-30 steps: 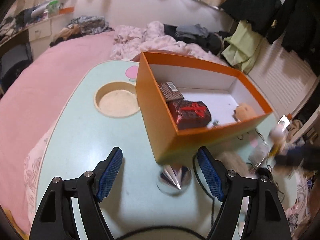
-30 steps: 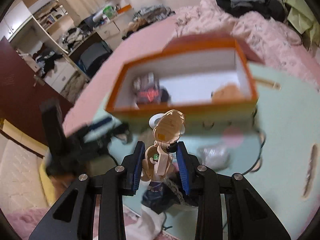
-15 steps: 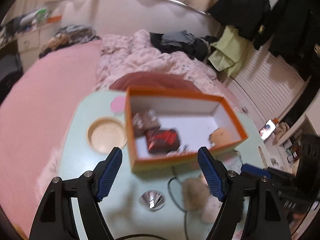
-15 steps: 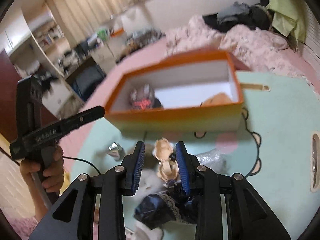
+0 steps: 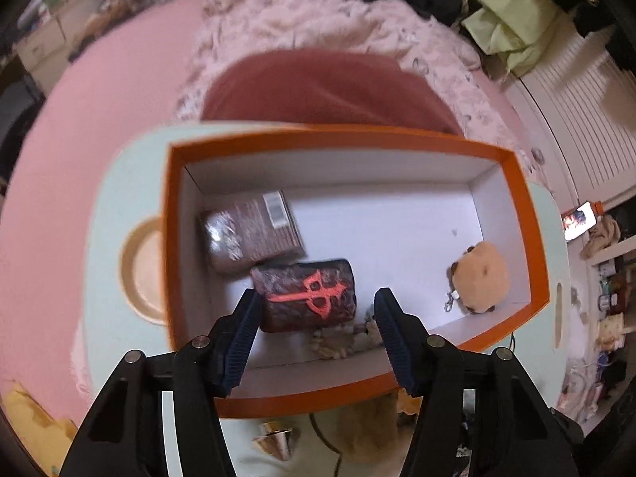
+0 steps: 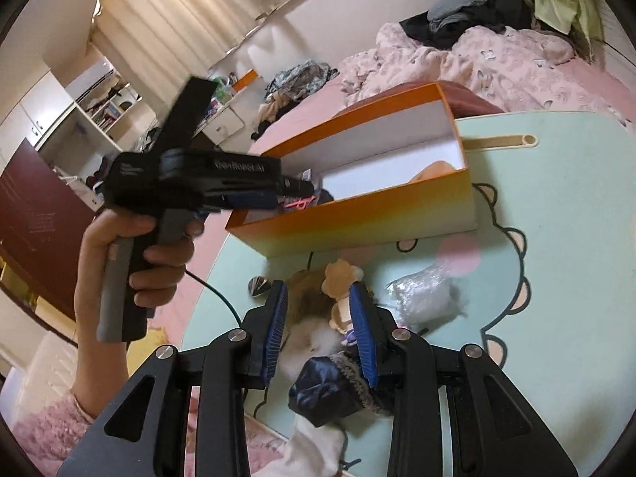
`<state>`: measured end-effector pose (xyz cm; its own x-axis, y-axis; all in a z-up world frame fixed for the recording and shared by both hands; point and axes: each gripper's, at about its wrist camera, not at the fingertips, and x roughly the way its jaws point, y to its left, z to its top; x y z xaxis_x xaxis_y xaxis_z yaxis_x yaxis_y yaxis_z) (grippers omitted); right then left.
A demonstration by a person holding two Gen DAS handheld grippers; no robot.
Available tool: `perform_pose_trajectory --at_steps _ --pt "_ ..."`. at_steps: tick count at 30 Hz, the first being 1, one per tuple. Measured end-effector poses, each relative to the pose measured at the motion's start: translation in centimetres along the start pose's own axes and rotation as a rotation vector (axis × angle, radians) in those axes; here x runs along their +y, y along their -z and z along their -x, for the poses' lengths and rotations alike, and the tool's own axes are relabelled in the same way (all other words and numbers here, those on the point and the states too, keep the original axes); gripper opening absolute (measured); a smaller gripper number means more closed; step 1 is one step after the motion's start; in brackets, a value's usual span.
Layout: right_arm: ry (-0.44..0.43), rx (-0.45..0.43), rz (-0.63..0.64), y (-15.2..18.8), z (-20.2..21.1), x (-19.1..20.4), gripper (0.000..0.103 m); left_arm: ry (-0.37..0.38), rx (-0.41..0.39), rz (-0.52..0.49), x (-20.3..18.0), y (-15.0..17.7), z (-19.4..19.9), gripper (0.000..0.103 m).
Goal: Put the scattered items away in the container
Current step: 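Lift the figurine keychain out with the right tool while the left tool grasps the red pouch, then carry the red patterned pouch out with the left tool and release it on the table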
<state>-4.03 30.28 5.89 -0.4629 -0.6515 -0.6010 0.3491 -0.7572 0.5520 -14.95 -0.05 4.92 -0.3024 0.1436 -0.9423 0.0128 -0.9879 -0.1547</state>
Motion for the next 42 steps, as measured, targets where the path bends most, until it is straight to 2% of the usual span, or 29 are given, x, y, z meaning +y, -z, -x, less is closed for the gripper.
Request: perform_pose_trajectory --at_steps 7,13,15,17,20,24,27,30,33,35,38,39,40,42 --pt "-0.015 0.019 -0.014 0.3 -0.7 -0.2 0.034 -0.115 0.031 -0.079 -1.8 -0.8 -1.4 0.059" --pt "-0.015 0.033 -0.003 0.6 -1.1 0.0 0.034 -0.294 -0.004 -0.177 -3.1 -0.7 -2.9 0.061" --pt "-0.016 0.034 -0.003 0.8 -1.1 0.1 0.034 -0.298 0.001 -0.214 -3.2 -0.9 -3.0 0.061" --pt "-0.014 0.032 -0.004 0.8 -1.1 0.1 0.034 -0.263 -0.003 -0.227 -2.8 -1.1 -2.6 0.061" --pt "-0.016 0.033 -0.008 0.9 -1.0 0.0 0.034 -0.144 -0.032 -0.198 -1.5 -1.3 -1.0 0.061" --pt "-0.005 0.028 -0.011 0.8 -0.8 0.1 0.034 -0.041 -0.136 -0.193 -0.6 -0.6 3.3 0.061" --pt "-0.002 0.027 -0.004 0.9 -0.7 0.3 0.034 0.047 -0.234 -0.194 0.2 1.4 7.1 0.061" --pt "0.019 0.025 0.013 0.8 -0.6 0.7 0.034 0.108 -0.297 -0.173 2.9 5.4 9.2 0.061" --pt "0.028 0.023 0.022 0.7 -0.7 1.1 0.034 0.143 -0.288 -0.037 6.5 8.5 7.3 0.061" --pt "0.018 0.044 0.027 0.1 -1.1 1.4 0.034 0.133 -0.291 0.036 8.0 10.2 5.4 0.061" --pt "0.008 0.062 0.036 -1.6 -1.5 2.5 0.034 0.128 -0.262 0.055 8.5 11.7 2.8 0.061" --pt "0.001 0.065 0.033 -2.7 -1.7 3.1 0.041 0.143 -0.257 0.056 8.3 12.1 2.4 0.061" --pt "-0.008 0.069 0.017 -3.6 -2.0 3.5 0.058 0.162 -0.257 0.055 8.1 12.3 1.9 0.061" --pt "-0.015 0.102 -0.064 -6.1 -3.4 4.1 0.078 0.203 -0.251 0.033 7.3 12.8 1.5 0.060"
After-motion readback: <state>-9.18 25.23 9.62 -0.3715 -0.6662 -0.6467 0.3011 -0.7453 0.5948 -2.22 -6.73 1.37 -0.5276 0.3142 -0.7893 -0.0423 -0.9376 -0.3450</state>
